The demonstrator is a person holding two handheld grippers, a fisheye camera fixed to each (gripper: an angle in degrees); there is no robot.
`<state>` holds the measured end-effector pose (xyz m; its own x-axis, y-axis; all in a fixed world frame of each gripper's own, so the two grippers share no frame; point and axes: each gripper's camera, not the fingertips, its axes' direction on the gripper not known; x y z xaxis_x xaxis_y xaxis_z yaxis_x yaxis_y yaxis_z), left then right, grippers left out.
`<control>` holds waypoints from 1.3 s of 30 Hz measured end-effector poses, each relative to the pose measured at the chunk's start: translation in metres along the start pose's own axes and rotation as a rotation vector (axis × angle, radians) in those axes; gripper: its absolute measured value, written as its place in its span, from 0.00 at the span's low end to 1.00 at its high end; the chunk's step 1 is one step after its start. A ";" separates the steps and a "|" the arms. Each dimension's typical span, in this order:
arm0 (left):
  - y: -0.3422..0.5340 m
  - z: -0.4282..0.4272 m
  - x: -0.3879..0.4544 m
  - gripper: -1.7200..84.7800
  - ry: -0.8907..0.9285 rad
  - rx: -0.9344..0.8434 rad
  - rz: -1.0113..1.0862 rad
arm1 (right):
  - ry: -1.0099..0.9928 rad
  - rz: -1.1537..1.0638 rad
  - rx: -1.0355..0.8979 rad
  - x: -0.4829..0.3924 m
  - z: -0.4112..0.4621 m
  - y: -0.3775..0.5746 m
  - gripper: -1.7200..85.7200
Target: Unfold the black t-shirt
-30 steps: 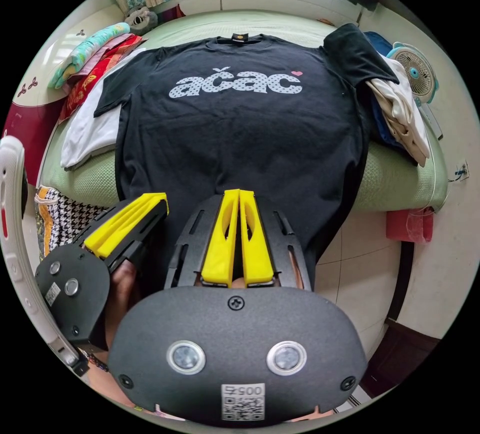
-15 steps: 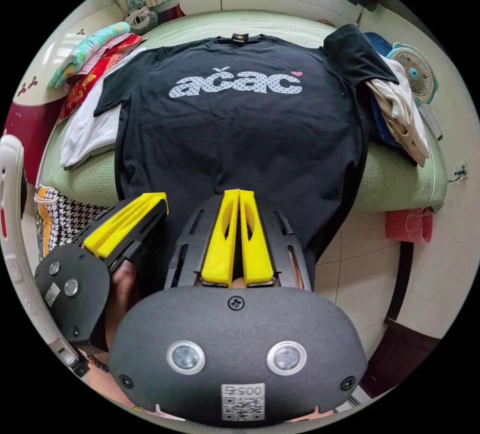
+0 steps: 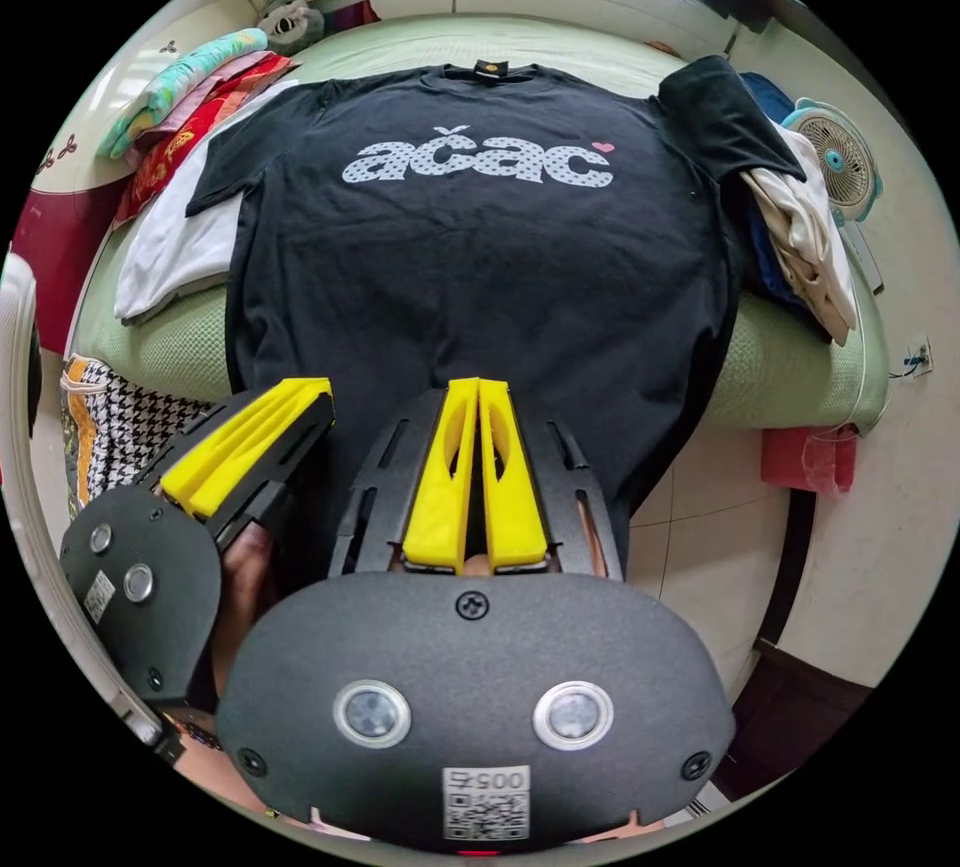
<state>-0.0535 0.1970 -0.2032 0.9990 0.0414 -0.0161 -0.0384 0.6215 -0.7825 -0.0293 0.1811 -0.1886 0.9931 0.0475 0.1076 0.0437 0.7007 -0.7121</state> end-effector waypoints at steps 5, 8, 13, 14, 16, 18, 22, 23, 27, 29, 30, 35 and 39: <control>0.001 0.000 -0.003 0.02 0.014 0.003 -0.010 | 0.005 -0.005 0.000 -0.004 0.000 -0.001 0.01; 0.002 -0.001 -0.005 0.02 0.022 0.009 -0.013 | 0.009 -0.008 -0.002 -0.006 -0.001 -0.001 0.01; 0.001 0.000 -0.008 0.02 0.027 0.007 -0.008 | 0.014 -0.011 0.004 -0.013 -0.002 0.000 0.01; 0.001 0.000 -0.010 0.02 0.033 0.005 -0.008 | 0.018 -0.011 0.005 -0.014 -0.002 0.001 0.01; 0.002 0.000 -0.011 0.02 0.045 0.008 -0.003 | 0.038 -0.012 0.000 -0.018 -0.001 0.000 0.01; 0.003 0.000 -0.013 0.02 0.060 0.011 -0.005 | 0.051 -0.012 -0.007 -0.021 -0.001 -0.001 0.01; 0.005 -0.001 -0.017 0.02 0.080 0.017 -0.006 | 0.058 -0.003 -0.017 -0.024 0.000 -0.002 0.01; 0.004 -0.001 -0.017 0.02 0.082 0.014 0.006 | 0.057 0.000 -0.018 -0.024 0.000 -0.003 0.01; 0.001 0.001 -0.013 0.02 0.026 -0.004 0.033 | 0.048 0.029 -0.017 -0.024 0.000 -0.004 0.01; 0.001 0.001 -0.014 0.02 0.023 -0.005 0.037 | 0.056 0.025 -0.021 -0.027 0.000 -0.005 0.01; 0.001 0.001 -0.015 0.02 0.033 -0.005 0.036 | 0.066 0.019 -0.025 -0.030 0.001 -0.005 0.01; 0.002 0.002 -0.018 0.02 0.031 -0.014 0.031 | 0.085 0.012 -0.031 -0.035 0.001 -0.003 0.00; 0.008 -0.001 -0.013 0.02 -0.014 0.004 0.026 | 0.080 0.010 -0.018 -0.034 -0.001 0.001 0.01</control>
<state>-0.0664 0.2010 -0.2101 0.9973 0.0685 -0.0274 -0.0642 0.6231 -0.7795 -0.0629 0.1795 -0.1931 0.9990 -0.0034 0.0450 0.0351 0.6874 -0.7255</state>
